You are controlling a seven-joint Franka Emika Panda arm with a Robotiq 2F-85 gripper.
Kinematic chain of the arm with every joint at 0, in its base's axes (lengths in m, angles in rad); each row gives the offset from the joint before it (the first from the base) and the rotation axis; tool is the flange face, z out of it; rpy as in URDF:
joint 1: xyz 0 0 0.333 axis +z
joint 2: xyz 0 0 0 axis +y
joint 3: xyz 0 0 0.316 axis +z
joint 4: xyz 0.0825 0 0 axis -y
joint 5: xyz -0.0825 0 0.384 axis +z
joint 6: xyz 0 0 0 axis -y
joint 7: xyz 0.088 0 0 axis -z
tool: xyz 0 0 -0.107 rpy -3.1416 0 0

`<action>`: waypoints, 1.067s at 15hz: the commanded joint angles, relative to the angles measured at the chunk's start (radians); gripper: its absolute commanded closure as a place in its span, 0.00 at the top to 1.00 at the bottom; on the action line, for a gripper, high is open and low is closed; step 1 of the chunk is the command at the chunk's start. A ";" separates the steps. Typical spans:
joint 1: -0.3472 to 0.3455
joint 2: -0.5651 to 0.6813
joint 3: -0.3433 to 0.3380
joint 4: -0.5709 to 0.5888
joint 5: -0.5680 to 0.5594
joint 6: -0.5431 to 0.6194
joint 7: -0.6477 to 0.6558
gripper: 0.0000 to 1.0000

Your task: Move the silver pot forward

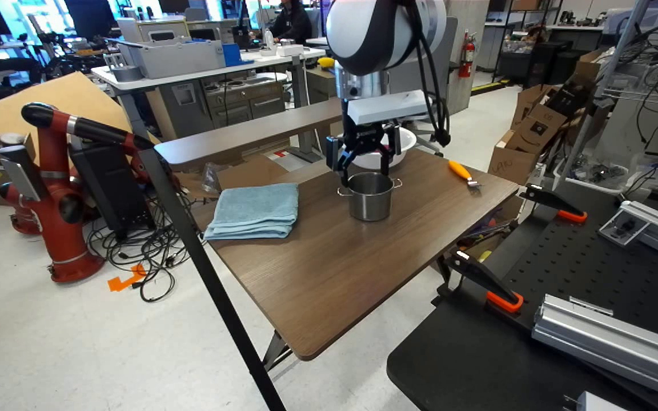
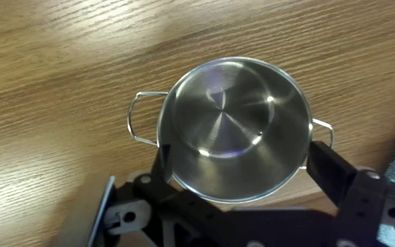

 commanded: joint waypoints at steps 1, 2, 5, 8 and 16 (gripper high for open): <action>-0.007 0.006 0.012 0.018 0.013 -0.038 0.002 1.00; -0.006 0.001 0.013 0.010 0.012 -0.034 0.000 1.00; -0.007 -0.004 0.014 0.000 0.011 -0.027 -0.003 1.00; -0.011 -0.004 0.013 0.000 0.015 -0.032 -0.002 1.00; -0.011 -0.103 0.021 -0.127 0.022 0.020 -0.006 1.00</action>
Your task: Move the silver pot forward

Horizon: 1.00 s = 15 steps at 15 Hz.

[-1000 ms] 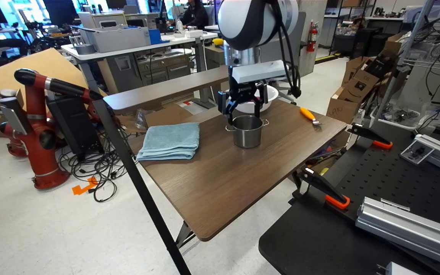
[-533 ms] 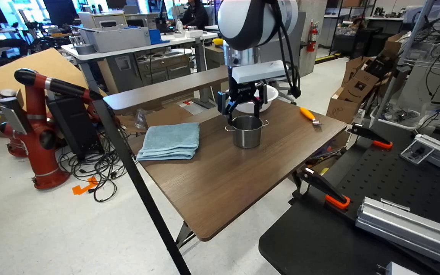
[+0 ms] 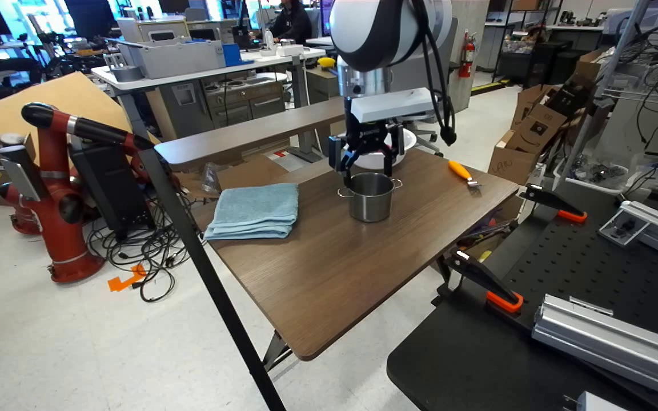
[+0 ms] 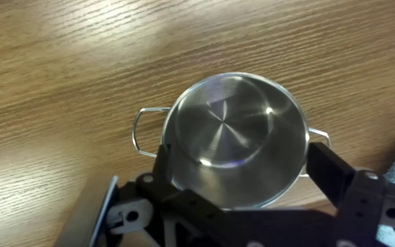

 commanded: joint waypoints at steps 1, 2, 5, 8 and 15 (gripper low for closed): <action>-0.011 -0.089 0.016 -0.110 0.020 0.028 -0.005 1.00; -0.012 -0.106 0.018 -0.137 0.021 0.030 -0.008 1.00; -0.015 -0.136 0.016 -0.210 0.018 0.037 -0.007 1.00; -0.017 -0.129 0.012 -0.254 0.012 0.048 -0.005 1.00; -0.015 -0.068 0.005 -0.204 0.010 0.109 -0.001 1.00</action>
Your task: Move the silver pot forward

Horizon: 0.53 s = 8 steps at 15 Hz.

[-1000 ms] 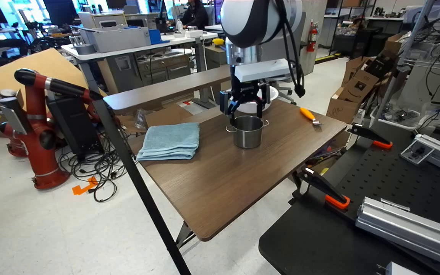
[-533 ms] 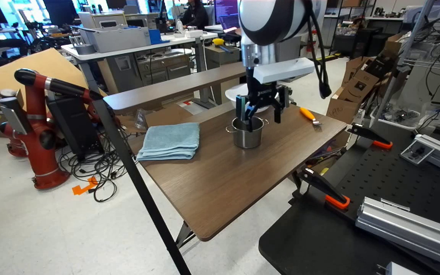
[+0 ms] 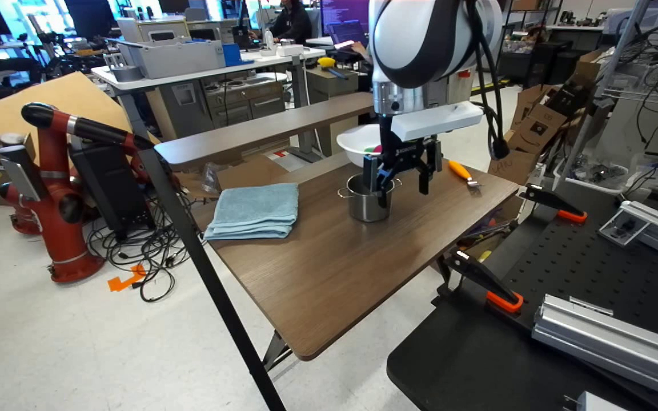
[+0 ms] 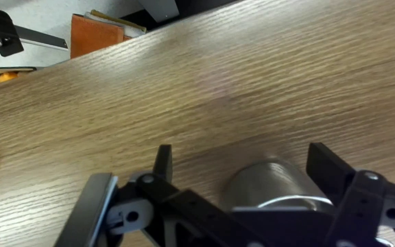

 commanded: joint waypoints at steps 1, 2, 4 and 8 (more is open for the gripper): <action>-0.005 0.040 0.003 0.051 0.007 0.030 0.001 1.00; -0.004 0.052 0.001 0.067 0.006 0.035 0.003 1.00; -0.004 0.078 0.002 0.101 0.008 0.034 0.000 1.00; -0.007 0.137 0.002 0.176 0.013 0.017 -0.002 1.00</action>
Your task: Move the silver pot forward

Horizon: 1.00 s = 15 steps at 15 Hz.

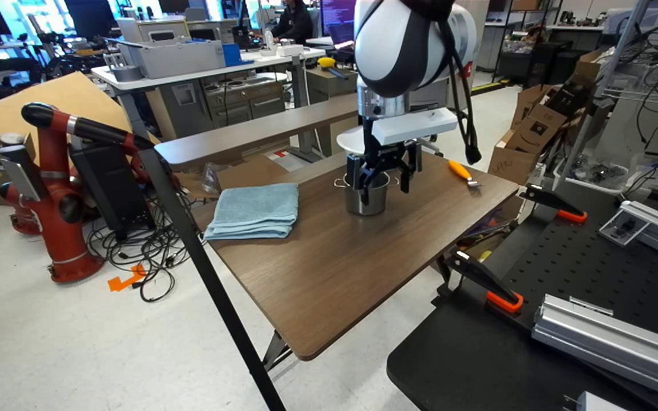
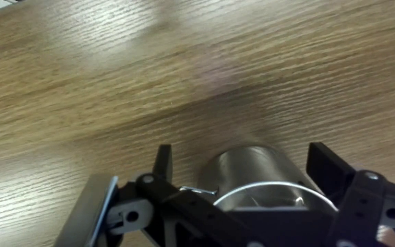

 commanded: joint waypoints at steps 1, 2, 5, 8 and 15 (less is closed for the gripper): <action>-0.006 0.059 0.001 0.075 0.013 -0.007 -0.001 1.00; -0.008 0.070 0.001 0.094 0.016 -0.013 -0.001 1.00; -0.007 0.096 0.001 0.148 0.018 -0.032 0.001 1.00; -0.004 0.116 0.002 0.204 0.019 -0.050 0.006 1.00; -0.005 0.144 0.006 0.315 0.037 -0.096 0.023 1.00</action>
